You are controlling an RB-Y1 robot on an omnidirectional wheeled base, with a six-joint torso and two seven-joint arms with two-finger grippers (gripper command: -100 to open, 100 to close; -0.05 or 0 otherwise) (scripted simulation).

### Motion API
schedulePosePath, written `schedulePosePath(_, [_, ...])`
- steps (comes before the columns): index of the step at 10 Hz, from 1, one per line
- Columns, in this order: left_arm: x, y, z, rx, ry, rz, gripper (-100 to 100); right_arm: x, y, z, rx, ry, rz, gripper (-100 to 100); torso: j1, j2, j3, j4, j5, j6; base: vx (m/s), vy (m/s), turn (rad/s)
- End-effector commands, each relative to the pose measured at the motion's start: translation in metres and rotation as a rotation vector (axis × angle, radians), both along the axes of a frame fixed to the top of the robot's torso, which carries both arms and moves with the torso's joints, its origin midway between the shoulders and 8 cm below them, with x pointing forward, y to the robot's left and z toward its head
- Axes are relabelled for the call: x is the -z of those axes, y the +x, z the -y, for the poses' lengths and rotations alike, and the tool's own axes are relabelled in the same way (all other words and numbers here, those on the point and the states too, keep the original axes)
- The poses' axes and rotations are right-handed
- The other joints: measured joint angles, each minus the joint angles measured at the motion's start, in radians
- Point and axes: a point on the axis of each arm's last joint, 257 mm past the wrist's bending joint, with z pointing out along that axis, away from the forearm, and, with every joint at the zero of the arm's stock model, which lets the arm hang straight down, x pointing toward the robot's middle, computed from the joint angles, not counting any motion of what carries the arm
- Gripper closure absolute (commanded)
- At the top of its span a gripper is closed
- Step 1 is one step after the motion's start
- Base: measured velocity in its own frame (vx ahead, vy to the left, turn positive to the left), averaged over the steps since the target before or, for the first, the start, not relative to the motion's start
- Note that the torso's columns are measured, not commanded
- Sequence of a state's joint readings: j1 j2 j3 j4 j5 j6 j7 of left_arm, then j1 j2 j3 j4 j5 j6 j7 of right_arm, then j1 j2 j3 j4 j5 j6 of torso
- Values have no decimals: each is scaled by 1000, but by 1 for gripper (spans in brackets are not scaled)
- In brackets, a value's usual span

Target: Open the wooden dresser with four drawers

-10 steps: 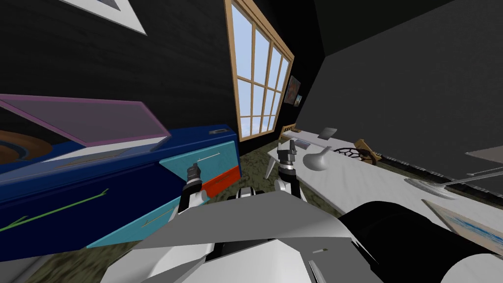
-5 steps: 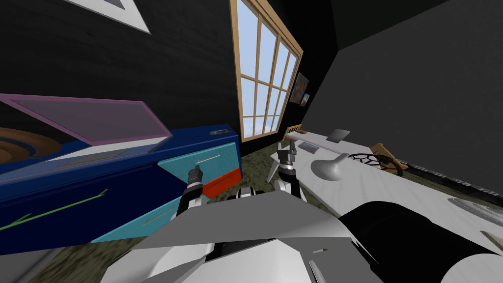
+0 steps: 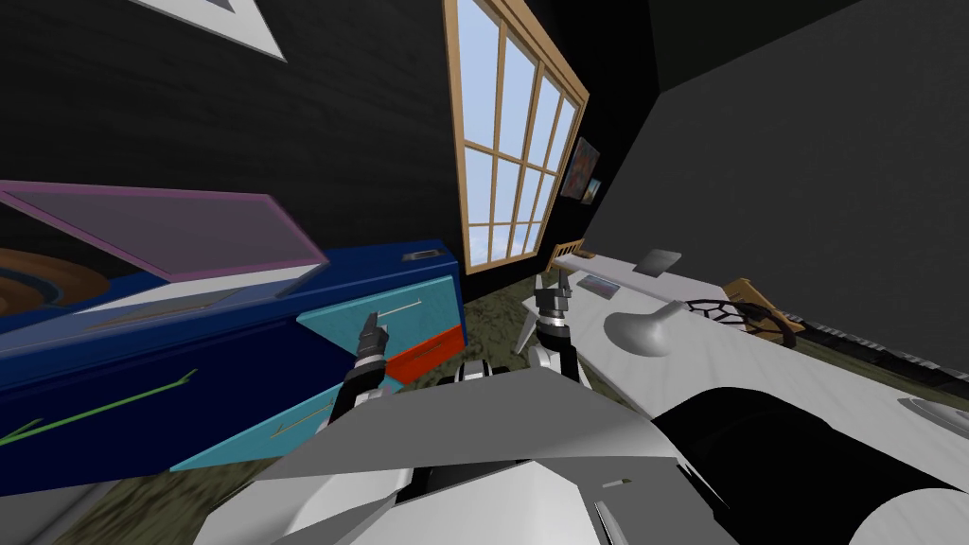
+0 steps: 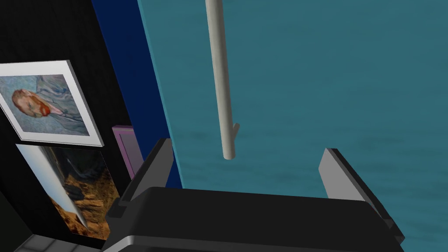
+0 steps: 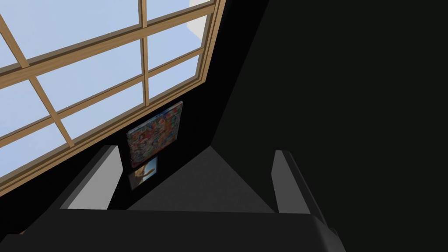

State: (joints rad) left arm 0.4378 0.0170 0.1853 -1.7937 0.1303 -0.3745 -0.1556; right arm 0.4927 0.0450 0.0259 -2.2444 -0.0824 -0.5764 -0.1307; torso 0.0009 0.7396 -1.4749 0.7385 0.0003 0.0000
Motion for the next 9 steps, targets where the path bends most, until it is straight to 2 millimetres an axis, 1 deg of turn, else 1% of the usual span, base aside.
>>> schedulePosePath(1, [-6, 2, -9, 30, 65, -16, -100, 0, 0, 0, 0, 0, 0, 0, -1, -1, -1, 0, 0, 0, 0, 0, 0])
schedulePosePath(5, [-12, 5, -15, 61, 125, -36, -100, 0, 0, 0, 0, 0, 0, 0, -1, -2, -1, -1, 0, 0, 3, -9, -2])
schedulePosePath(6, [-13, 4, -11, 49, 87, -25, -100, 0, 0, 0, 0, 0, 0, 0, -1, -2, -1, -1, 0, 0, 11, -45, -14])
schedulePosePath(7, [-21, 5, -13, 66, 118, -29, -100, 0, 0, 0, 0, 0, 0, 0, -3, -2, -1, -1, -1, 0, 25, -71, -12])
schedulePosePath(8, [-25, 3, -9, 53, 87, -12, -100, 0, 0, 0, 0, 0, 0, 0, -3, -2, -2, -1, -1, 0, 19, -68, -7])
schedulePosePath(9, [-25, 2, -8, 45, 71, -6, -100, 0, 0, 0, 0, 0, 0, 0, -2, -2, -1, -1, -1, 0, 12, -47, -2])
